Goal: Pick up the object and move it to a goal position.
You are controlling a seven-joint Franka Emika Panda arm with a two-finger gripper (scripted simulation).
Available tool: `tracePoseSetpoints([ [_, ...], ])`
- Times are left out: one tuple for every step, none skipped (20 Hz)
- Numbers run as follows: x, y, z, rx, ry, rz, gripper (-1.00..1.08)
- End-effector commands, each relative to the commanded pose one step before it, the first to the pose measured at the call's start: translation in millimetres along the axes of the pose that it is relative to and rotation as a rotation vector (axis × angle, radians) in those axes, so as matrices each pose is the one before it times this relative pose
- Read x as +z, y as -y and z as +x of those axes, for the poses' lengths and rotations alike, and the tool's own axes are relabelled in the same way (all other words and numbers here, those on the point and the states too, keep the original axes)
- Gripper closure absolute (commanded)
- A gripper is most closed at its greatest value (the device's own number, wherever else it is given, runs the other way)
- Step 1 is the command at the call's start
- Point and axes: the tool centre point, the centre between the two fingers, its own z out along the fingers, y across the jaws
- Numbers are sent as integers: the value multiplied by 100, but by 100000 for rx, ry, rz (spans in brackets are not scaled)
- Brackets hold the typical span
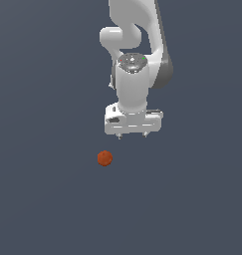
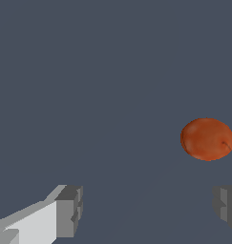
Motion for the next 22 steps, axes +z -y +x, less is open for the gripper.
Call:
tracePoseSetpoints([
  [387,-613,141,1813,219,-246,-92],
  [227,-367,130,1173,57,-153,-92],
  [274,-436,149,1386,79,-192,-92],
  [325,-507,166,1604,108,-237,-92],
  [375,-577,186,1819,130,-284,-92],
  [421,-643,212,2023,139,-330,-92],
  [467,-707,241,2223,143,-379,-92],
  [516,-774,268,2426,151,-436,-92],
  [569,-840,294,2626,161,-500,-92],
  [613,-891,319,2780,163,-559,-92],
  [588,-841,309,2620,146,-556,-92],
  [547,-770,290,2397,127,-533,-92],
  [504,-700,269,2177,109,-505,-92],
  [460,-631,247,1960,92,-471,-92],
  [415,-562,224,1746,78,-433,-92],
  [369,-495,200,1535,64,-391,-92],
  [321,-427,175,1325,53,-346,-92],
  [273,-359,149,1116,42,-297,-92],
  [225,-293,123,911,33,-246,-92],
  [175,-228,97,708,24,-194,-92],
  [126,-164,70,507,17,-140,-92],
  [76,-99,42,305,10,-85,-92],
])
